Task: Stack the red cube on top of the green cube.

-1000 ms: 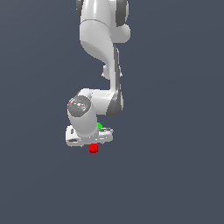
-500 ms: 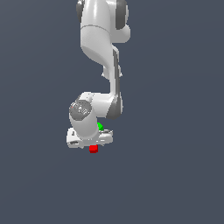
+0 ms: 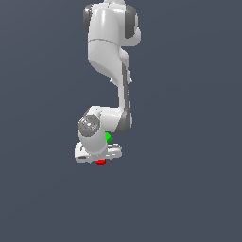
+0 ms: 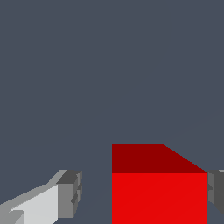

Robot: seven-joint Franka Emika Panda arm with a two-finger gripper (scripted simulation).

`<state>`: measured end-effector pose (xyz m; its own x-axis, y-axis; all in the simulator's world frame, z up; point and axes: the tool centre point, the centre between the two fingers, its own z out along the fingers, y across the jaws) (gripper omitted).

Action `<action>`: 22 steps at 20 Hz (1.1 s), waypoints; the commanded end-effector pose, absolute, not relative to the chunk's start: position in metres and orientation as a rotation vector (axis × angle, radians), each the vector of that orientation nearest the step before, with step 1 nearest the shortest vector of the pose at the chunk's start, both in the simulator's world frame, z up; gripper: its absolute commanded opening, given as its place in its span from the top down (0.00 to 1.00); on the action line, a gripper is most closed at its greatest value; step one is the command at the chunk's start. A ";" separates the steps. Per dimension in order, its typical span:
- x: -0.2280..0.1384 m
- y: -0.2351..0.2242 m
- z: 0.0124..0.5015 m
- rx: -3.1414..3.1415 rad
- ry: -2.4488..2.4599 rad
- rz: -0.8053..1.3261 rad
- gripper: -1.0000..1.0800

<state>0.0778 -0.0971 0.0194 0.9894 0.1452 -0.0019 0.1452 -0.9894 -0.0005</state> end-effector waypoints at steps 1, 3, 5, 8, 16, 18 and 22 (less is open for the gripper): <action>0.079 -0.097 0.020 -3.133 -0.229 0.000 1.00; 0.079 -0.097 0.020 -3.133 -0.229 0.000 1.00; 0.079 -0.097 0.020 -3.133 -0.229 0.000 1.00; 0.079 -0.097 0.020 -3.133 -0.229 0.000 1.00; 0.078 -0.097 0.028 -3.133 -0.229 0.000 1.00; 0.078 -0.097 0.035 -3.133 -0.229 0.000 1.00; 0.077 -0.097 0.060 -3.133 -0.229 0.000 1.00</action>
